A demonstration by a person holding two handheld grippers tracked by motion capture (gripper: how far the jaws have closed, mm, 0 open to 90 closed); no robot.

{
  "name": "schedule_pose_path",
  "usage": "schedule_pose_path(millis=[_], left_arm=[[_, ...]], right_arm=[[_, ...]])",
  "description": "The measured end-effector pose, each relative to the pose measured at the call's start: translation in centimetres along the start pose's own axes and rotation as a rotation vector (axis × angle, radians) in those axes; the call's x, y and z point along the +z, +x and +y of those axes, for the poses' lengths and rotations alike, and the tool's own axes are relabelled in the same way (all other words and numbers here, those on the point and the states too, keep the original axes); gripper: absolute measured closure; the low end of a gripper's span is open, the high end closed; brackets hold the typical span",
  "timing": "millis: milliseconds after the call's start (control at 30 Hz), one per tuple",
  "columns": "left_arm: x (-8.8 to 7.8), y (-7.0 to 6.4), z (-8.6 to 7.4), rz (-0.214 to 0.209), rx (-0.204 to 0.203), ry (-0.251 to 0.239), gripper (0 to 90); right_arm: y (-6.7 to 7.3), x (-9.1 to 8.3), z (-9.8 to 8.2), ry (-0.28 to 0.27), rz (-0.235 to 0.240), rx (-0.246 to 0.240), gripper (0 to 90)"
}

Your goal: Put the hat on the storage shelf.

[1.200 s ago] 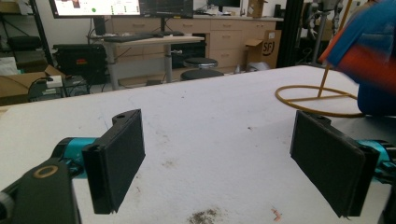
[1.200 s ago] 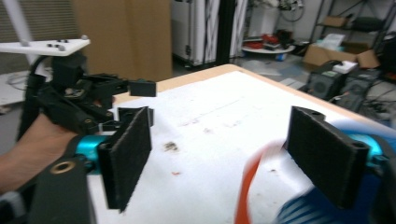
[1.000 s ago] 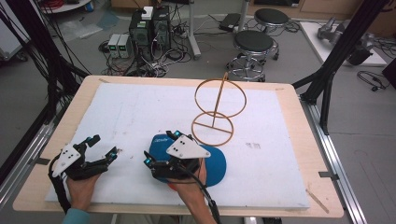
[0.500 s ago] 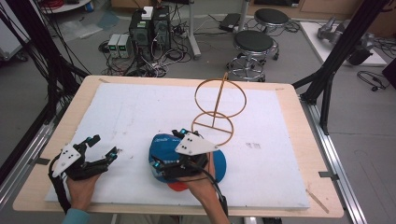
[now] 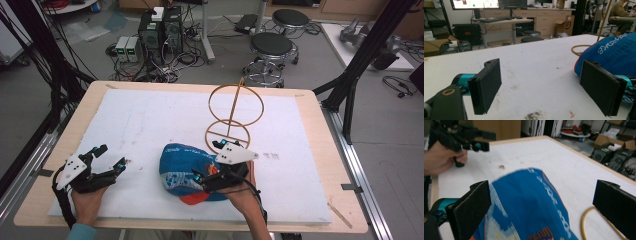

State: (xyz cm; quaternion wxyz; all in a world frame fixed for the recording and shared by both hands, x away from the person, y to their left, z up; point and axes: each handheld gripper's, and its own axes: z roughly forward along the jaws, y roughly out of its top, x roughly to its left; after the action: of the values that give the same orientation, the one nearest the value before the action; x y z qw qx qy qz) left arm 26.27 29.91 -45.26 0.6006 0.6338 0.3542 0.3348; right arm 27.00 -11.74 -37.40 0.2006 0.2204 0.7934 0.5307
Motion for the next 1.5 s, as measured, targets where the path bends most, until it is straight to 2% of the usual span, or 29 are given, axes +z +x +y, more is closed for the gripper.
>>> schedule_pose_path(millis=[67,233,367,700,833,933,1033,1133,1300,1500], left_arm=[[0.0,0.0,0.0,0.000,0.000,0.000,18.0],[0.0,0.0,0.0,0.002,-0.001,0.000,18.0],[0.0,0.0,0.0,0.001,0.002,-0.001,18.0],[0.0,0.0,0.0,0.001,0.001,-0.002,18.0],[0.0,0.0,0.0,0.002,0.001,-0.002,18.0],[0.0,0.0,0.0,0.001,0.000,-0.003,18.0],[0.0,0.0,0.0,0.002,0.000,-0.003,18.0],[-0.1,0.0,0.0,0.002,0.000,-0.002,18.0],[-0.1,0.0,0.0,0.001,0.001,-0.003,18.0],[-0.1,0.0,0.0,0.001,0.001,-0.003,18.1]], right_arm=[[-0.4,-0.1,-0.9,0.039,0.001,0.001,0.5],[-0.8,0.1,-1.7,0.088,0.011,-0.009,0.6],[-1.2,0.3,-2.1,0.099,0.013,-0.003,0.5],[-1.4,1.5,-3.9,0.184,0.033,0.020,1.1],[-1.4,2.1,-4.2,0.229,0.036,-0.007,3.6],[-1.5,2.3,-4.3,0.248,0.045,0.002,5.6],[-1.6,2.5,-4.4,0.275,0.064,0.014,12.6],[-1.5,2.6,-4.5,0.289,0.075,0.004,16.4],[-1.4,2.6,-4.6,0.295,0.048,-0.004,24.9],[-1.8,1.9,-5.3,0.254,0.050,0.003,27.7]])
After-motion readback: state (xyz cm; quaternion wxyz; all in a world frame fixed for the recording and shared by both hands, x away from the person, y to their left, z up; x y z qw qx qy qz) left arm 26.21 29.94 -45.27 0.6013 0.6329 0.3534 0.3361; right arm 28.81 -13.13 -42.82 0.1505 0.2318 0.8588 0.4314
